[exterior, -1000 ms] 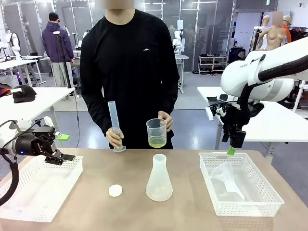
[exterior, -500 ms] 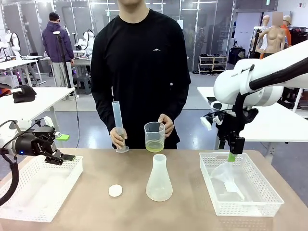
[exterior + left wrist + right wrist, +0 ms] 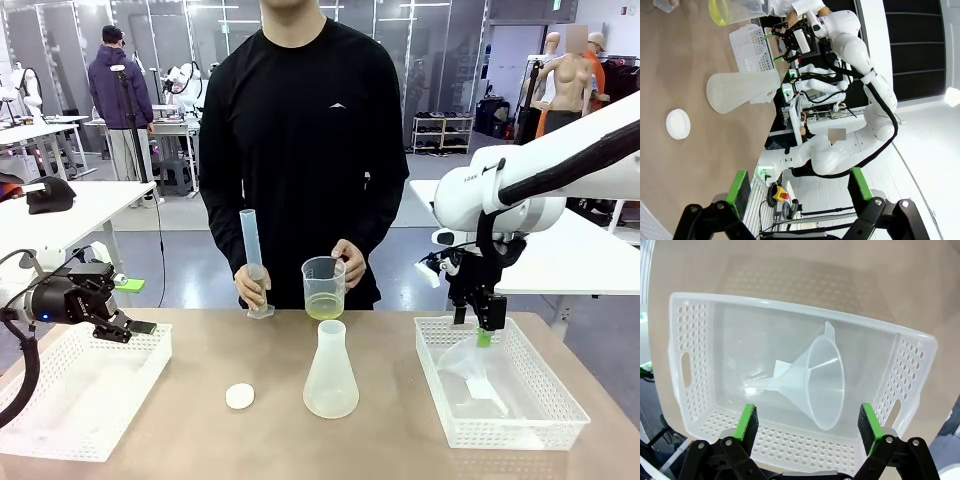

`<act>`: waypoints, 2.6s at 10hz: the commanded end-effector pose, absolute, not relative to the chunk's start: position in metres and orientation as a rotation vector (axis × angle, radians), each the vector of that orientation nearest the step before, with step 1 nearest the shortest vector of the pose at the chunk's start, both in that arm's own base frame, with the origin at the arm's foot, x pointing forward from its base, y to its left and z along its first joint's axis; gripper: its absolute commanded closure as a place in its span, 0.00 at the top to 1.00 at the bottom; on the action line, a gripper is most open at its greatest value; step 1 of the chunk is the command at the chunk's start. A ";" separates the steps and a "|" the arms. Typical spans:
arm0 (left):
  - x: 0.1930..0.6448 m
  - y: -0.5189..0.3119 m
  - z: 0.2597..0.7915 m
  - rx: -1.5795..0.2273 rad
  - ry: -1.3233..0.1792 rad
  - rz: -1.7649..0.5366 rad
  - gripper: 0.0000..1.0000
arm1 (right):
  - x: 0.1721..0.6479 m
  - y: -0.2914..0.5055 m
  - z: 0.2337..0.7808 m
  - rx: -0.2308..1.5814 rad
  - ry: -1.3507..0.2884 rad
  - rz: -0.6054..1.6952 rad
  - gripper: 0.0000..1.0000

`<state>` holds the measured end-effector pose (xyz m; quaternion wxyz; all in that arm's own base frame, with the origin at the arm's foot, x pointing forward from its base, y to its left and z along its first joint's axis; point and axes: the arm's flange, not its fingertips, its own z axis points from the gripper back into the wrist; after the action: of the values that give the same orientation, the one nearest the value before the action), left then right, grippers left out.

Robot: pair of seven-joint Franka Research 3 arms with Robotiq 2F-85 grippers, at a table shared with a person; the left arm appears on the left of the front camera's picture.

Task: Prepare the solutions needed for the experiment.
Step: Pick up the Plastic Funnel and insert it into the Big flask.

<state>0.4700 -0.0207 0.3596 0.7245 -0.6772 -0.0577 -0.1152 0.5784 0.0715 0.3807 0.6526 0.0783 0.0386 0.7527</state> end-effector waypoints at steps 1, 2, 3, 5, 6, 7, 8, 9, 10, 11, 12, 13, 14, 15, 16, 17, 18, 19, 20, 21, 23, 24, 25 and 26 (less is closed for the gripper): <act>0.470 -0.021 0.361 -1.491 -0.133 -0.265 1.00 | 0.599 0.067 0.378 0.221 0.146 1.758 1.00; 0.470 -0.021 0.361 -1.491 -0.133 -0.265 1.00 | 0.603 0.067 0.374 0.247 0.174 1.778 1.00; 0.470 -0.021 0.361 -1.491 -0.133 -0.265 1.00 | 0.606 0.069 0.371 0.284 0.213 1.783 1.00; 0.470 -0.021 0.361 -1.491 -0.133 -0.265 1.00 | 0.614 0.070 0.365 0.301 0.281 1.784 1.00; 0.470 -0.021 0.361 -1.491 -0.133 -0.265 1.00 | 0.618 0.070 0.360 0.327 0.296 1.793 1.00; 0.470 -0.021 0.361 -1.491 -0.133 -0.265 1.00 | 0.620 0.072 0.356 0.353 0.338 1.803 1.00; 0.470 -0.021 0.361 -1.491 -0.133 -0.265 1.00 | 0.622 0.073 0.353 0.362 0.367 1.808 1.00; 0.470 -0.021 0.361 -1.491 -0.133 -0.265 1.00 | 0.623 0.075 0.349 0.369 0.376 1.820 1.00; 0.470 -0.021 0.361 -1.491 -0.133 -0.265 1.00 | 0.626 0.075 0.345 0.376 0.380 1.808 1.00; 0.470 -0.021 0.361 -1.491 -0.133 -0.265 1.00 | 0.628 0.076 0.342 0.381 0.389 1.811 1.00; 0.470 -0.021 0.361 -1.491 -0.133 -0.265 1.00 | 0.630 0.076 0.339 0.374 0.405 1.817 1.00; 0.470 -0.021 0.361 -1.491 -0.133 -0.265 1.00 | 0.629 0.076 0.338 0.378 0.424 1.815 0.83; 0.470 -0.021 0.361 -1.491 -0.133 -0.265 1.00 | 0.630 0.075 0.337 0.392 0.449 1.811 0.81; 0.470 -0.021 0.361 -1.491 -0.133 -0.265 1.00 | 0.631 0.075 0.337 0.408 0.472 1.809 0.64; 0.470 -0.021 0.361 -1.491 -0.133 -0.265 1.00 | 0.632 0.075 0.337 0.412 0.469 1.790 0.63; 0.470 -0.021 0.361 -1.491 -0.133 -0.265 1.00 | 0.632 0.076 0.337 0.406 0.463 1.794 0.45; 0.470 -0.021 0.361 -1.491 -0.133 -0.265 1.00 | 0.633 0.076 0.336 0.395 0.459 1.791 0.43; 0.470 -0.021 0.361 -1.491 -0.133 -0.265 1.00 | 0.633 0.075 0.336 0.403 0.445 1.797 0.26; 0.470 -0.021 0.361 -1.491 -0.133 -0.265 1.00 | 0.634 0.075 0.335 0.406 0.442 1.801 0.24; 0.470 -0.021 0.361 -1.491 -0.133 -0.265 1.00 | 0.634 0.075 0.335 0.408 0.446 1.808 0.06; 0.470 -0.021 0.361 -1.491 -0.133 -0.265 1.00 | 0.634 0.074 0.335 0.409 0.447 1.813 0.00; 0.470 -0.021 0.361 -1.491 -0.133 -0.265 1.00 | 0.634 0.074 0.335 0.412 0.441 1.816 0.00; 0.470 -0.021 0.361 -1.491 -0.133 -0.265 1.00 | 0.633 0.075 0.336 0.413 0.439 1.814 0.00; 0.470 -0.021 0.361 -1.491 -0.133 -0.265 1.00 | 0.628 0.077 0.340 0.392 0.462 1.768 0.00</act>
<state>0.4700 -0.0208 0.3596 0.7244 -0.6772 -0.0577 -0.1152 0.6281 0.0760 0.3412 0.5872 0.1786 0.1918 0.7658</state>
